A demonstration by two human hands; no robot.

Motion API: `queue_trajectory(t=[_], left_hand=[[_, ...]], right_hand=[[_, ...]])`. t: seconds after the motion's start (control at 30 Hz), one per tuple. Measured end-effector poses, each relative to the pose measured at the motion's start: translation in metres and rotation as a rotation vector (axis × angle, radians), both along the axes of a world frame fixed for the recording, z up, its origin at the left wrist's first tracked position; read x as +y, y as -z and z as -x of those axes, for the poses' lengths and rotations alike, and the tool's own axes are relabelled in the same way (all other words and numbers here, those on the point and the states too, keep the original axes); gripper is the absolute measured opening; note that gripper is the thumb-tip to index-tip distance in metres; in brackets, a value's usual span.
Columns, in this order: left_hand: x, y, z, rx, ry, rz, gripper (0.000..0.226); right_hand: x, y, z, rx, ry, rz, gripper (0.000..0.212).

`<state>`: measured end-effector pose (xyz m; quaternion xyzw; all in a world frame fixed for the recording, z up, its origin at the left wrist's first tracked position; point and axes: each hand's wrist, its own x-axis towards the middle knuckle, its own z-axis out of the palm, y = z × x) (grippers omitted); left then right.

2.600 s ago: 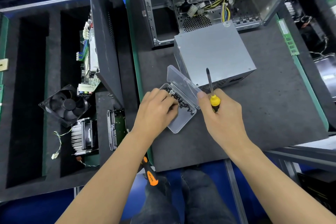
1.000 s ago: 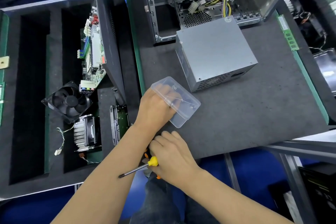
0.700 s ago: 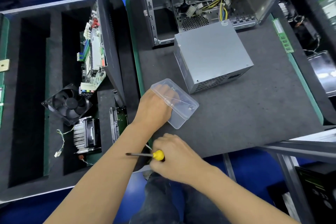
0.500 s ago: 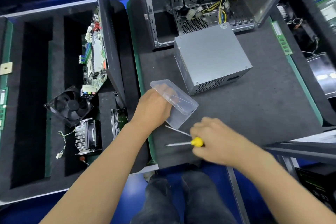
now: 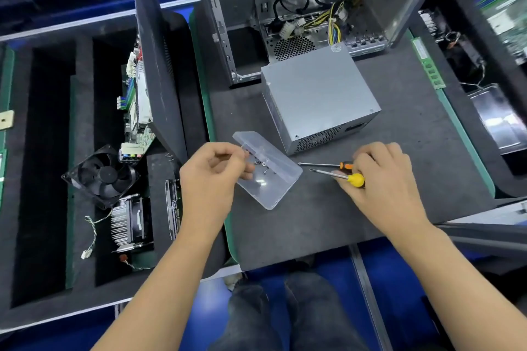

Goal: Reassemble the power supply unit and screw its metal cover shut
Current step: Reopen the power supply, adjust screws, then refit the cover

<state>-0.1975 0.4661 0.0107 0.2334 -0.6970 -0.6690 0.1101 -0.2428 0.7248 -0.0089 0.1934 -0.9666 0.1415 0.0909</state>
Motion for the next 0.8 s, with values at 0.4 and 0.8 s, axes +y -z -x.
queue_trajectory(t=[0.4,0.8], left_hand=[[0.025,-0.018,-0.001,0.106,0.145,-0.656,0.013],[0.022,-0.010,0.002,0.084,0.129,-0.600,0.013]], right_hand=[[-0.051,-0.051,-0.017,-0.151,-0.128,0.308,0.032],[-0.052,-0.046,-0.013,-0.176,-0.107,0.321,0.033]])
